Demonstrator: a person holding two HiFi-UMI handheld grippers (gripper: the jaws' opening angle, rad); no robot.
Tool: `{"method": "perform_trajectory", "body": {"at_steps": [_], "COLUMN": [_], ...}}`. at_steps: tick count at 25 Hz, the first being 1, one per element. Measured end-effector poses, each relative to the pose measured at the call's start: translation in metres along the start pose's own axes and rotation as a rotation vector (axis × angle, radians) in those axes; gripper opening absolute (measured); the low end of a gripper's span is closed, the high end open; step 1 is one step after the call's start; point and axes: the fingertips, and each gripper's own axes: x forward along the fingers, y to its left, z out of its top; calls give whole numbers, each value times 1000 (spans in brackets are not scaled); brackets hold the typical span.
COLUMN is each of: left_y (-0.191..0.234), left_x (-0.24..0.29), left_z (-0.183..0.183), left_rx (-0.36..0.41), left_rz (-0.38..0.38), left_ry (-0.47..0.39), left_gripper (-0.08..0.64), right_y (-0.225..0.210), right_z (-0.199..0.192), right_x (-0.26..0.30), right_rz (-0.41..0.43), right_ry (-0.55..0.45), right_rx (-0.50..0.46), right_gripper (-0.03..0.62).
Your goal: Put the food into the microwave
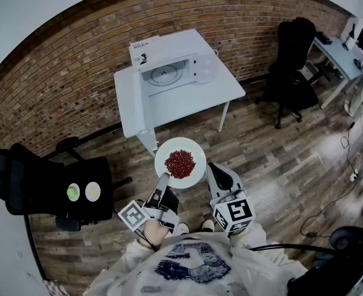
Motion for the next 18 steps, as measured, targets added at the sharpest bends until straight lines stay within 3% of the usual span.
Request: {"method": "perform_trajectory", "body": {"at_steps": [18], "left_y": [2], "left_x": [12], "left_z": [-18], "left_rx": [20], "left_rz": [21], "left_ry": [-19], "left_gripper": [17], "right_y": [-26], "right_z": [1], "right_x": [-7], "right_rz": [7], "right_ry": [-12], "right_rx": [30], "right_gripper": [12]}}
